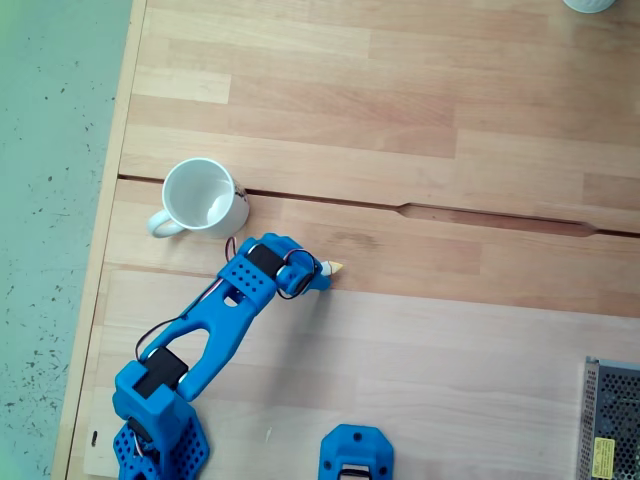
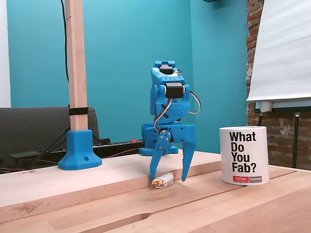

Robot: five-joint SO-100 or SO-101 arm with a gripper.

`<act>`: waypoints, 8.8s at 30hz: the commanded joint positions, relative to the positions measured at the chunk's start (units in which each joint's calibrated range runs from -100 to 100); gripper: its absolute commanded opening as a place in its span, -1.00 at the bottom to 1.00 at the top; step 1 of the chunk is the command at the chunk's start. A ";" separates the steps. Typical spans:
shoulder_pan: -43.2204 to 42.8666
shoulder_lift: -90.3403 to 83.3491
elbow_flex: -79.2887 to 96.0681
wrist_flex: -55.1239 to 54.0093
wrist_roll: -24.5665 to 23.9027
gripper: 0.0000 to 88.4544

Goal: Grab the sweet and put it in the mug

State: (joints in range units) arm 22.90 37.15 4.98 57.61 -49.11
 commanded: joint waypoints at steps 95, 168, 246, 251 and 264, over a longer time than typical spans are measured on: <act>-22.17 -37.32 -0.60 3.44 -0.29 -1.00; -24.06 -37.75 6.62 22.80 0.24 -0.53; -24.49 -93.17 90.48 -6.88 -0.29 -0.52; -24.49 -93.17 90.48 -6.88 -0.29 -0.52; -24.57 -93.17 90.48 -6.88 -0.29 -0.52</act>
State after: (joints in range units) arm -1.62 -56.31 93.72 49.96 -49.26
